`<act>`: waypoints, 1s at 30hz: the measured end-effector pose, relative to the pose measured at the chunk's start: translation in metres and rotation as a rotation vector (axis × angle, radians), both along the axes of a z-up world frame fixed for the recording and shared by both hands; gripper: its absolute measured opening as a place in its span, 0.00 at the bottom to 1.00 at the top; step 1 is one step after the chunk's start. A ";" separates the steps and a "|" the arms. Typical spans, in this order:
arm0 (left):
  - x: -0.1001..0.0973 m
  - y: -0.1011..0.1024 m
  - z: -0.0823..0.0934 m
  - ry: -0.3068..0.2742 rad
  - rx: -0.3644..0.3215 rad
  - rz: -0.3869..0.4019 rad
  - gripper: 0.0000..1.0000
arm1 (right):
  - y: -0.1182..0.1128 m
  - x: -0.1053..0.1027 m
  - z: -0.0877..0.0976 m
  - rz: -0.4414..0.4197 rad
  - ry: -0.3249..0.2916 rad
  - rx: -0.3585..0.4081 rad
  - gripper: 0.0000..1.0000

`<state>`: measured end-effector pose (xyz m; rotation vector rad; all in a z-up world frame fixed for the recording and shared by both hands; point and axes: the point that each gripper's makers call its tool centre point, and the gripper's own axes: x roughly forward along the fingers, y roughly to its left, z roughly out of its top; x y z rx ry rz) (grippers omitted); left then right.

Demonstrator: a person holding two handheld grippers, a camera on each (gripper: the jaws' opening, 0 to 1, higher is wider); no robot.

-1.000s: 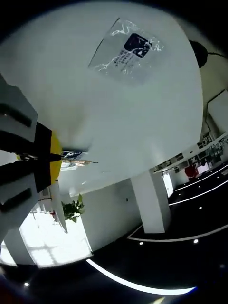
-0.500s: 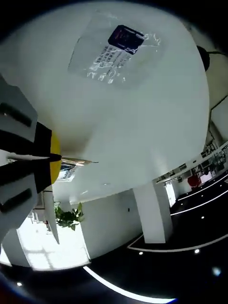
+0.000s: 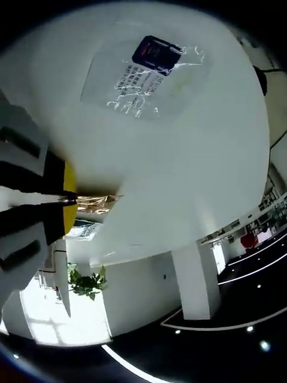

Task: Arrange the skincare products in the storage area until every visible bottle or jar stands upright without overlapping.

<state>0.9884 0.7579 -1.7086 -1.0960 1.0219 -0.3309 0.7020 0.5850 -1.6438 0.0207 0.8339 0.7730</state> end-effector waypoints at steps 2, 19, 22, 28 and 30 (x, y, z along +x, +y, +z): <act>-0.002 -0.003 0.002 0.017 -0.020 -0.002 0.08 | 0.000 -0.001 0.000 0.000 0.005 0.000 0.11; -0.009 0.003 0.019 0.081 -0.097 0.021 0.37 | 0.003 -0.003 0.000 0.025 -0.008 -0.006 0.11; -0.015 0.003 0.020 0.096 -0.093 0.013 0.39 | 0.003 -0.003 0.001 0.030 -0.013 -0.008 0.11; -0.015 0.002 0.026 0.059 -0.055 0.003 0.46 | 0.004 -0.005 0.000 0.042 -0.014 -0.014 0.10; -0.016 0.002 0.023 0.052 -0.025 -0.017 0.46 | 0.004 -0.005 0.000 0.046 -0.015 -0.016 0.10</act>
